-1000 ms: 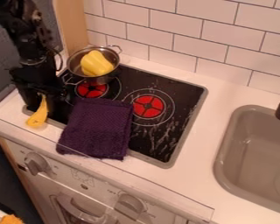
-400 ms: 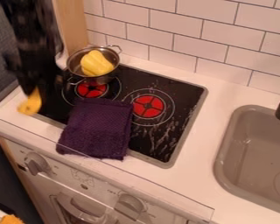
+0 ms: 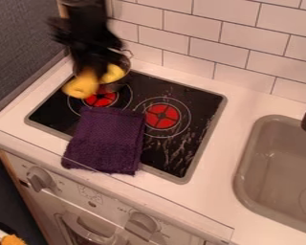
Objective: Move the wooden brush to the right side of the burner
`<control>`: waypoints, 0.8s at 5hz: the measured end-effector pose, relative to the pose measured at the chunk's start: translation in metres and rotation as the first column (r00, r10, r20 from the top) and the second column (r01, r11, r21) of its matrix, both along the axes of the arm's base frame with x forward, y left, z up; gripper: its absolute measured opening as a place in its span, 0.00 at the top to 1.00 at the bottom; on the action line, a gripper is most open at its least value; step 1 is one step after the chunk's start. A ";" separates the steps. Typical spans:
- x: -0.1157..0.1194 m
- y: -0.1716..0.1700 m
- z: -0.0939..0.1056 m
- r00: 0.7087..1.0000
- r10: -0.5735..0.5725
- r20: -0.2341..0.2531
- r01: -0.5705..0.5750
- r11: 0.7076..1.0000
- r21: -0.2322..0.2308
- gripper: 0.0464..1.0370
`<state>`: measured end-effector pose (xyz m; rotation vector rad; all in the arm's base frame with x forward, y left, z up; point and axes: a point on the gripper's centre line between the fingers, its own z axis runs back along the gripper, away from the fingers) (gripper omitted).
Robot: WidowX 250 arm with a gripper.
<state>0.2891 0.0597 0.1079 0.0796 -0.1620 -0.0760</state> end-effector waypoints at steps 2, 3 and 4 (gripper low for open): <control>0.051 -0.098 -0.021 0.998 -0.024 -0.053 0.026 0.999 0.035 0.71; 0.063 -0.111 -0.037 0.996 0.039 -0.079 -0.036 0.999 0.034 0.71; 0.067 -0.113 -0.054 0.995 0.042 -0.093 -0.039 0.999 0.029 0.71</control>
